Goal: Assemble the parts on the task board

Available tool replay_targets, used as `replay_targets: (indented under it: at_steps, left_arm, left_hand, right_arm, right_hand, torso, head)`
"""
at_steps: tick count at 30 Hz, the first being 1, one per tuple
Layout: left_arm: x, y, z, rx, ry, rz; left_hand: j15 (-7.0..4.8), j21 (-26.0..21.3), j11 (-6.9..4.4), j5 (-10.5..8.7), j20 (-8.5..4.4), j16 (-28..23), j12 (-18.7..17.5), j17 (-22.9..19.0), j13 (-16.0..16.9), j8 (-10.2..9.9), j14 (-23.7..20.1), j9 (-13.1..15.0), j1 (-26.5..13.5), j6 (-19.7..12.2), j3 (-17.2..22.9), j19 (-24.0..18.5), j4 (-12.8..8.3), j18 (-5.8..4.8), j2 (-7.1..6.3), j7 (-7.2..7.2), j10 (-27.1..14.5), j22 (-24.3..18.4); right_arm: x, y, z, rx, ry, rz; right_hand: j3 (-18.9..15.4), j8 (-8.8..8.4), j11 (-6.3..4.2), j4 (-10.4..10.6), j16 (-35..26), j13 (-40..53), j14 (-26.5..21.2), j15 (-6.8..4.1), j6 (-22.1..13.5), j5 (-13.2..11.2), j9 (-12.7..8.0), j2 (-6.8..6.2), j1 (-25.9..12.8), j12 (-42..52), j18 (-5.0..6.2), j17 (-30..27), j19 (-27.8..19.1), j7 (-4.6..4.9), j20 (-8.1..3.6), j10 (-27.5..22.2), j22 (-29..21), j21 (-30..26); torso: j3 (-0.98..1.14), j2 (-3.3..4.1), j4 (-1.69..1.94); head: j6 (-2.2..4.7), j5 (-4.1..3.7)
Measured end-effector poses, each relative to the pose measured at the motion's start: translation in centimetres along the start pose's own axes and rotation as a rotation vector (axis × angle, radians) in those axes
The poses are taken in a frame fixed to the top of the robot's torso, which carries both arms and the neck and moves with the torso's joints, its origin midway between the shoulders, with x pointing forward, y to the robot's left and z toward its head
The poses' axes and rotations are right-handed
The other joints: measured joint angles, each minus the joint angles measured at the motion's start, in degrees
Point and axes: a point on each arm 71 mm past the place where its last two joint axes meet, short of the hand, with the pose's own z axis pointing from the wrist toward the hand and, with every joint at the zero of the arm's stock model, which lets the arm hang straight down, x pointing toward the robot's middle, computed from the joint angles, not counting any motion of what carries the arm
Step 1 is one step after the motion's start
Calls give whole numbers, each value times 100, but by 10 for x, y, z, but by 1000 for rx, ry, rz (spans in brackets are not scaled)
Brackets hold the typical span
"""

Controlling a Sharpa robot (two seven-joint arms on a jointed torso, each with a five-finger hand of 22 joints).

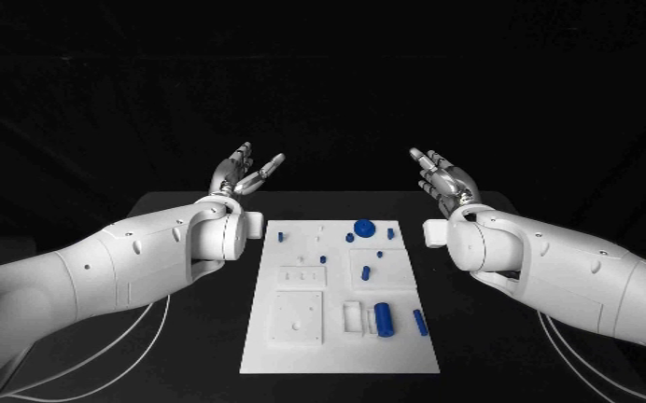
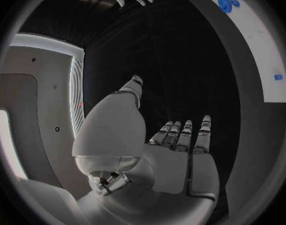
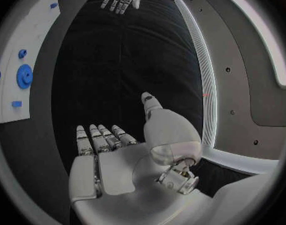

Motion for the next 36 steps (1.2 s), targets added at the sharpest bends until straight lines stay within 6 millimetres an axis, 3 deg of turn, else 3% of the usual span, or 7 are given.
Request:
replay_targets:
  at_steps: [16, 19, 20, 22, 27, 31, 36]
  left_arm:
    - [-11, -7, 28, -14, 61, 6]
    - [-12, -7, 28, -20, 77, -2]
    - [-12, -7, 27, -23, 83, -4]
    - [-12, -6, 27, -26, 94, -8]
    - [-15, -6, 24, -35, 131, -6]
    - [-18, -8, 20, -36, 169, 9]
    - [-20, -14, 15, -34, 220, 34]
  left_hand:
    - [73, 90, 170, 0, 61, 92, 72, 57, 40, 71, 557, 39, 274, 345, 90, 274, 21, 97, 117, 208, 425, 44]
    - [363, 399, 434, 38, -28, 491, 251, 185, 121, 294, 2387, 155, 272, 1532, 124, 1234, -297, 267, 458, 433, 1879, 197]
    - [294, 638, 495, 86, -115, 680, 404, 230, 185, 513, 3316, 269, 250, 2631, 84, 1927, -545, 267, 656, 506, 3056, 303]
    - [215, 896, 498, 153, -319, 840, 511, 256, 209, 700, 4114, 340, 189, 3641, -5, 2580, -849, 241, 879, 565, 4226, 390]
    - [-390, 1554, -89, 173, -1072, 1522, 753, 500, 259, 1020, 5856, 555, 243, 5122, -39, 3902, -1336, -62, 1264, 135, 6366, 610]
    - [-752, 1961, -420, 173, -1591, 2227, 1029, 925, 341, 1248, 6437, 1005, 234, 5567, -227, 4514, -1620, -458, 1372, -165, 7243, 791]
    - [-978, 2557, -623, 173, -1857, 3769, 2095, 2042, 1092, 2169, 5999, 2421, -21, 5293, -602, 4663, -1741, -493, 1377, -339, 7240, 1170]
  right_arm:
    - [-23, -10, 26, 107, 187, 15]
    - [-28, -11, 28, 105, 184, -25]
    - [-29, -11, 29, 102, 185, -47]
    - [-30, -11, 29, 95, 188, -80]
    - [-28, -10, 32, 59, 206, -216]
    - [-24, -4, 35, 12, 236, -351]
    - [-12, 8, 40, -63, 293, -528]
  right_hand:
    - [207, 68, 128, -587, 63, 51, 744, 128, 574, -119, 52, -203, 859, 53, 103, 56, 309, 32, -6, 668, 44, 115]
    - [361, 139, 113, -834, 131, 102, 1967, 134, 1322, -114, 107, -301, 1149, 117, 266, 126, 1033, 81, -92, 1551, 131, 373]
    - [435, 155, 59, -909, 170, 128, 2575, 75, 1672, -88, 127, -325, 1223, 145, 265, 162, 1317, 108, -136, 2025, 155, 467]
    - [510, 155, -13, -984, 195, 162, 3206, 6, 2038, -89, 147, -340, 1235, 176, 265, 200, 1628, 140, -192, 2663, 171, 556]
    - [944, 403, -452, -1295, 334, 256, 5171, -433, 4699, -89, 366, -307, 1308, 295, 265, 356, 3520, 249, -598, 5161, 296, 1100]
    - [1418, 496, -768, -1439, 421, 256, 6030, -796, 5502, -141, 497, -331, 1331, 294, 265, 486, 4315, 29, -949, 6013, 319, 1284]
    - [1698, 547, -1003, -1428, 508, 257, 6692, -1077, 5994, -195, 632, -474, 1521, 294, 160, 634, 4983, -127, -1302, 6687, 341, 1423]
  torso:
    - [-3, -3, -2]
    - [-4, -4, -2]
    - [-7, -4, -2]
    - [-8, -5, 1]
    - [-11, 6, 8]
    - [-14, 36, 12]
    - [-18, 115, 25]
  head:
    - [-3, -1]
    - [-10, 7]
    - [-10, 9]
    - [-11, 14]
    - [-11, 42]
    - [-5, 72]
    - [30, 84]
